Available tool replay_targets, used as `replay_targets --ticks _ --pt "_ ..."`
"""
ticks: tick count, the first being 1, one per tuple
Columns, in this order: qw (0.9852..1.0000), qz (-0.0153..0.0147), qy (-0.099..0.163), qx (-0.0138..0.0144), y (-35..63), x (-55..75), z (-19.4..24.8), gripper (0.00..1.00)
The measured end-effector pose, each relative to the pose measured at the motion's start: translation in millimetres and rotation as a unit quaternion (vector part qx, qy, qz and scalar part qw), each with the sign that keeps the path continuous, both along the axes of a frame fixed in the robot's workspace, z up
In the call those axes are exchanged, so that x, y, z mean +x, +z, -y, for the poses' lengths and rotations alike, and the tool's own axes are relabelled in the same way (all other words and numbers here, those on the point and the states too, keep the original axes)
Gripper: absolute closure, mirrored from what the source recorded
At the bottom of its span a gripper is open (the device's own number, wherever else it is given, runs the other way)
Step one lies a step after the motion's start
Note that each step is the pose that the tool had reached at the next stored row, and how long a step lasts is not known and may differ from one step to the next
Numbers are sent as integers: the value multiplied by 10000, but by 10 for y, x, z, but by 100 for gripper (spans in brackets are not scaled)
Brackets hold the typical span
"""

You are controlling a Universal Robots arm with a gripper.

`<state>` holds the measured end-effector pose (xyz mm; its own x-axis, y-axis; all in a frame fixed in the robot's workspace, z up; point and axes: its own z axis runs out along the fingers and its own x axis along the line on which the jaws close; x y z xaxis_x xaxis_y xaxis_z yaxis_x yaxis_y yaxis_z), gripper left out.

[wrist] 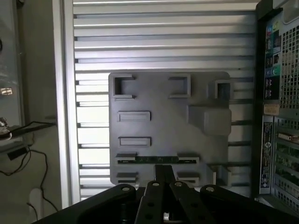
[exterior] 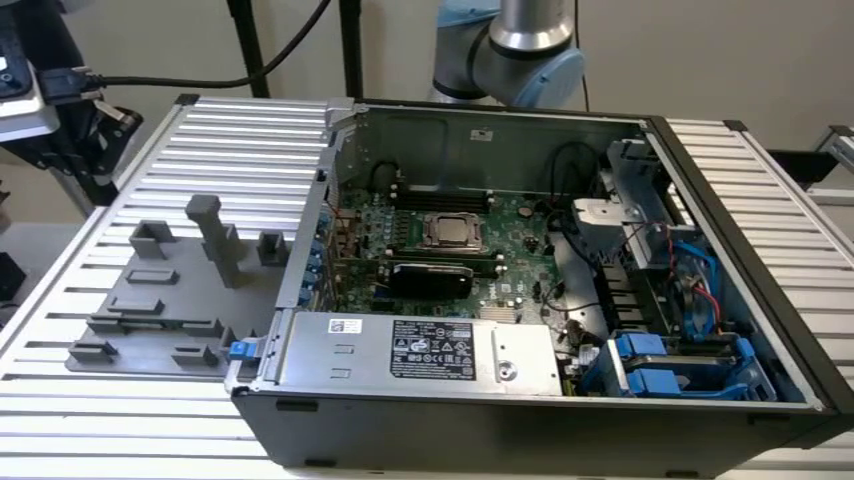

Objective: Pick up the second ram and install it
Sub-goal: 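Reach for the second ram, then pick up the second ram and move it above second insertion slot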

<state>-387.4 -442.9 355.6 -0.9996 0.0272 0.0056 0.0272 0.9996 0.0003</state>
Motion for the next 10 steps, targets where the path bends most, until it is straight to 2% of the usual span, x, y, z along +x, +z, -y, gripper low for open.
replay_targets --ticks 5,10 --pt "10000 -26 2 8 -8 38 84 100" --pt "10000 -27 1 8 -8 38 84 100"
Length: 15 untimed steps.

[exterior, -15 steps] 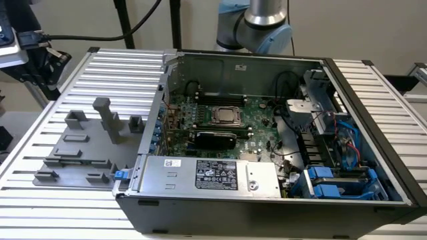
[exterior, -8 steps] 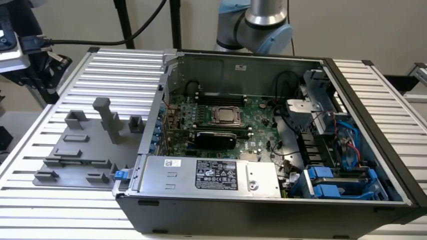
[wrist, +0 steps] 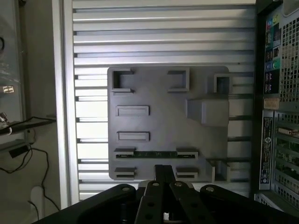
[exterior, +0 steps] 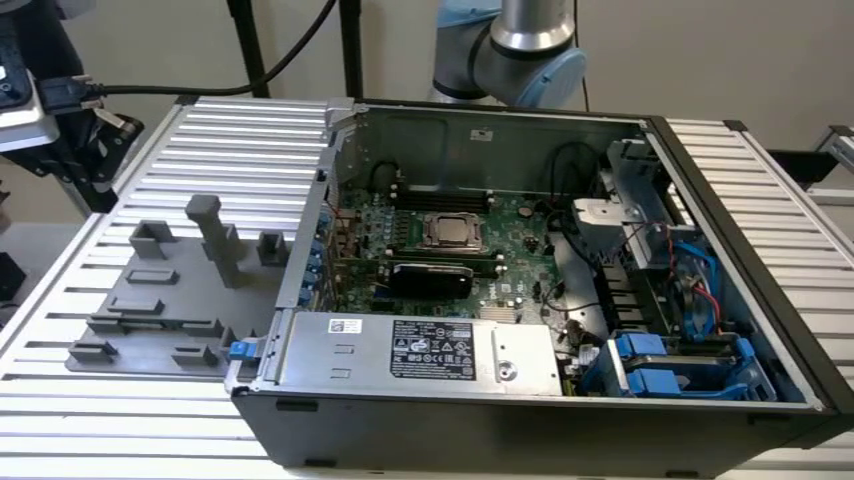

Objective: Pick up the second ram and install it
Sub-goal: 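Pick up the second ram and move it above second insertion slot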

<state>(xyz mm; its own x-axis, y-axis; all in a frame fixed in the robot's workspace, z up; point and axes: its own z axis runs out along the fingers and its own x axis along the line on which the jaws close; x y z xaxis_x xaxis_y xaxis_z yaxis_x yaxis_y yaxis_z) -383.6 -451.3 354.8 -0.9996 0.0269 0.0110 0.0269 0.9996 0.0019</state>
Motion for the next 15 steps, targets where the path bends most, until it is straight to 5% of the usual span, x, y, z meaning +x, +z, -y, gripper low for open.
replay_targets --ticks 11,15 --pt "10000 0 7 0 -2 0 0 100" --pt "9994 0 340 0 -20 0 0 100"
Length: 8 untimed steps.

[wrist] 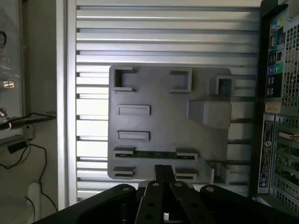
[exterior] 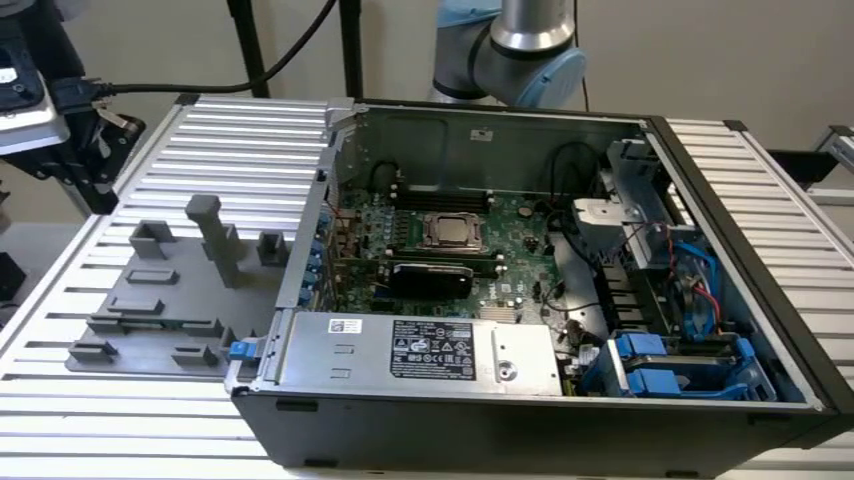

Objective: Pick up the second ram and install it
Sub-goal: 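Pick up the second ram and move it above second insertion slot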

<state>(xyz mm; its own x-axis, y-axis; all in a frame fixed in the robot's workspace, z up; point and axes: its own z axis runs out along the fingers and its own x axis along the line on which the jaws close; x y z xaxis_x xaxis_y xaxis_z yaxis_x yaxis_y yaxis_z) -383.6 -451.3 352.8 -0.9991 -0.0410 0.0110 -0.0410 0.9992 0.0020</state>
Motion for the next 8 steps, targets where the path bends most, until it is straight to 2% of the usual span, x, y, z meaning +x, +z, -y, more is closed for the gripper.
replay_targets --ticks 4,8 --pt "9993 0 364 0 -16 0 0 100" --pt "9973 0 732 0 -33 0 0 100"
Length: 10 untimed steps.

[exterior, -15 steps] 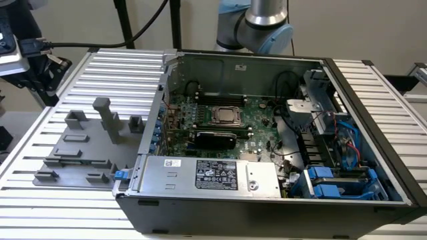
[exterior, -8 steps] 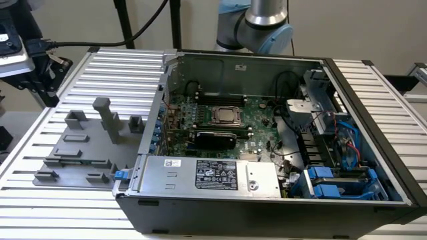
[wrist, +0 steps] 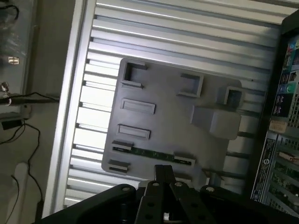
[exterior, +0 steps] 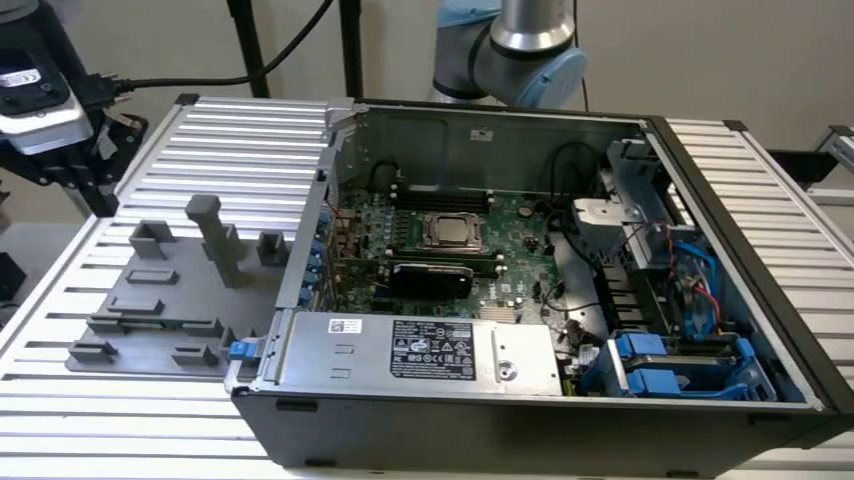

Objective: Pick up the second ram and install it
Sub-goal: 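Pick up the second ram and move it above second insertion slot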

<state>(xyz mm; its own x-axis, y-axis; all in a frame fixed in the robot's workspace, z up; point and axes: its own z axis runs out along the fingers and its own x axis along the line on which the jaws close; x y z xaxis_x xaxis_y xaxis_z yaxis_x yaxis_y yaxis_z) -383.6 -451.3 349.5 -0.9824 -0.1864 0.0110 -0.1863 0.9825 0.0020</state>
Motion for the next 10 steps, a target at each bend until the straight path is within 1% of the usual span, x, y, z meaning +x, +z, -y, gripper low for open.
replay_targets --ticks 3,5,7,10 --pt "9996 1 270 1 -19 0 0 100" --pt "9990 0 452 0 -33 0 0 100" --pt "9980 1 632 0 -49 0 0 100" --pt "9959 0 903 0 -70 0 0 100"
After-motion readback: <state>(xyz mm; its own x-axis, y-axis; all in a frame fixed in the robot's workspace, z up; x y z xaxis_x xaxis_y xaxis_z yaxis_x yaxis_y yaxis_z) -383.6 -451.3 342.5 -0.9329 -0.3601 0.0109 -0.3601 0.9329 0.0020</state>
